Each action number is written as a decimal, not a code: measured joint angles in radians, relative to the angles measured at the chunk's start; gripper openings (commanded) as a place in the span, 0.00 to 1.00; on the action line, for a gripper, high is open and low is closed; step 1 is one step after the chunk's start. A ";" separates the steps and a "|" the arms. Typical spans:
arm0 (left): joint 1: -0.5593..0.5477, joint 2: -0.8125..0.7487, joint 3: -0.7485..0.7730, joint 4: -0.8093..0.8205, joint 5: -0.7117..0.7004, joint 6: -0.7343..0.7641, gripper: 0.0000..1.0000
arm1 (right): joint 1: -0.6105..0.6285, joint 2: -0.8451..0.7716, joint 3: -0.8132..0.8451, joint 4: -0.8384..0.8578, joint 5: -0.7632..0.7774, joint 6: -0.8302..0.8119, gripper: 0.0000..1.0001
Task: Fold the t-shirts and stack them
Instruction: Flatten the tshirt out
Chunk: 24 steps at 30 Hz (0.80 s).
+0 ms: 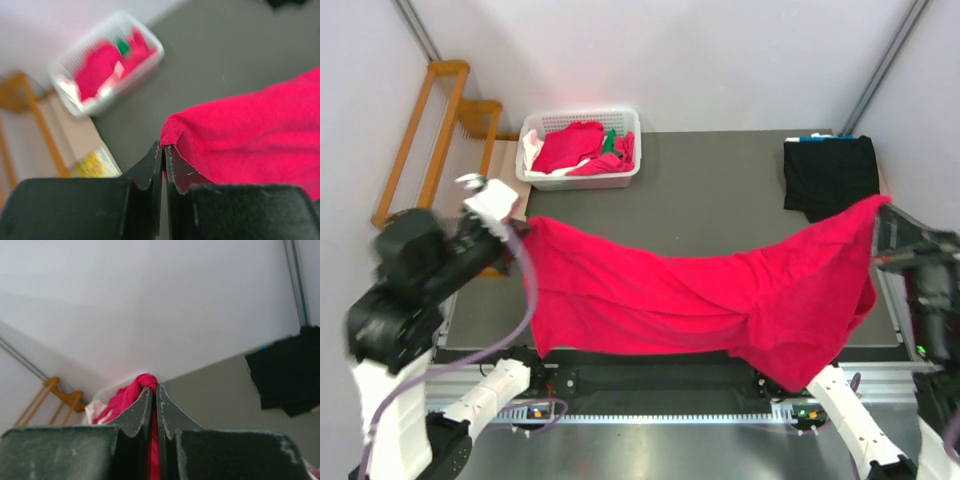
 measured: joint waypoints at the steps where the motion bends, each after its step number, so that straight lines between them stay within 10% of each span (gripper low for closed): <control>1: 0.000 -0.002 -0.079 0.007 0.006 0.000 0.06 | 0.004 0.003 -0.043 0.005 0.016 0.000 0.00; 10: 0.000 0.132 -0.583 0.123 -0.004 0.031 0.00 | 0.003 0.268 -0.484 0.159 0.064 0.032 0.00; 24: 0.000 0.449 -0.597 0.378 -0.039 0.054 0.00 | -0.145 0.930 -0.505 0.474 -0.009 0.117 0.00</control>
